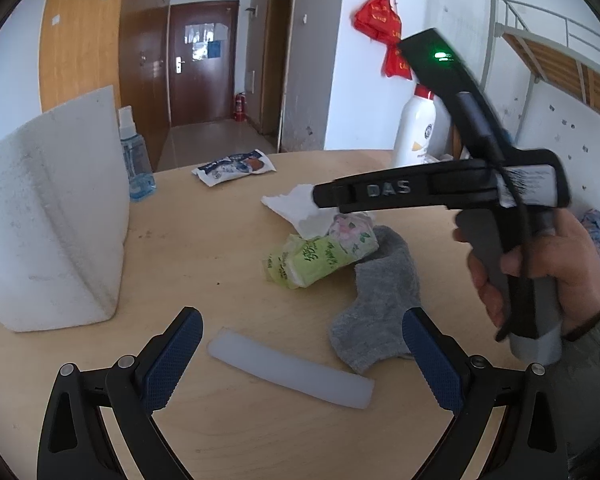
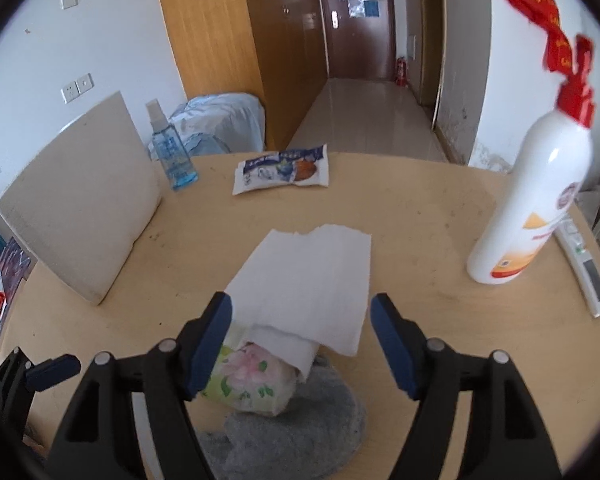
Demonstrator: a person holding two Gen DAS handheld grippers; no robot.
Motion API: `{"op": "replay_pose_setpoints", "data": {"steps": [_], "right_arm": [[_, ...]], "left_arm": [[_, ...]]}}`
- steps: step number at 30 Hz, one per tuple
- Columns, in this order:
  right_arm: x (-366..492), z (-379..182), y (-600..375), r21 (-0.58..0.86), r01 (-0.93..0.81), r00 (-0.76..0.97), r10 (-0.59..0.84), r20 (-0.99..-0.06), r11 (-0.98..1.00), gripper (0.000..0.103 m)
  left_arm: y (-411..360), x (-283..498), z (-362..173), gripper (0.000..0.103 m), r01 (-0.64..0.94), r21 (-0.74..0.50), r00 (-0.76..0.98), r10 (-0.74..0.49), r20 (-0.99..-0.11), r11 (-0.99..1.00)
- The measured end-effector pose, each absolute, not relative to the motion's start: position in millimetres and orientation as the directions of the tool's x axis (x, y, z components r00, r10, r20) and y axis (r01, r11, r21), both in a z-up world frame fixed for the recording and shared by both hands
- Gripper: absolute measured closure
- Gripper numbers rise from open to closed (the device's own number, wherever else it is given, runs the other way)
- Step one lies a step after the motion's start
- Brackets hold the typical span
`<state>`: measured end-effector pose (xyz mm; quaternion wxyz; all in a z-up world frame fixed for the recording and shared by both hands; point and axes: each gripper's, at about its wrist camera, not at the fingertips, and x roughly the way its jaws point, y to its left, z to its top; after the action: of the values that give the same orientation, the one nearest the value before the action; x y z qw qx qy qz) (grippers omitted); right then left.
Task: Organize soft objects
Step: 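Lift the white tissue off the table with the right tool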
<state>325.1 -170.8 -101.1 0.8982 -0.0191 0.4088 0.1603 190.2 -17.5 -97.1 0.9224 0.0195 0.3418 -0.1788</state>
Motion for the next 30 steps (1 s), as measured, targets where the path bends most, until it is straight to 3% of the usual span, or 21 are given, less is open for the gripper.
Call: {"op": "replay_pose_setpoints", "data": {"steps": [14, 21, 23, 25, 30], "right_arm": [[347.8, -117.6, -162.7, 0.035, -0.302, 0.575, 0.211, -0.79, 0.953, 0.028], [357.1, -131.1, -165.8, 0.038, -0.3, 0.532, 0.2, -0.823, 0.953, 0.053], [356.6, -130.5, -167.1, 0.046, -0.299, 0.532, 0.206, -0.821, 0.953, 0.067], [357.7, -130.2, -170.1, 0.081, -0.296, 0.523, 0.233, -0.82, 0.952, 0.089], [354.4, -121.5, -180.7, 0.121, -0.289, 0.542, 0.266, -0.797, 0.95, 0.091]], "left_arm": [[-15.3, 188.9, -96.9, 0.003, 0.335, -0.08, 0.71, -0.307, -0.634, 0.939], [-14.3, 190.5, -98.6, 0.003, 0.331, -0.073, 0.707, -0.298, -0.642, 0.941], [-14.2, 190.5, -98.6, 0.003, 0.331, -0.073, 0.706, -0.298, -0.642, 0.941], [-14.1, 190.5, -98.6, 0.003, 0.332, -0.073, 0.707, -0.299, -0.641, 0.941], [-15.7, 190.9, -98.6, 0.003, 0.337, -0.079, 0.703, -0.306, -0.642, 0.938]]}}
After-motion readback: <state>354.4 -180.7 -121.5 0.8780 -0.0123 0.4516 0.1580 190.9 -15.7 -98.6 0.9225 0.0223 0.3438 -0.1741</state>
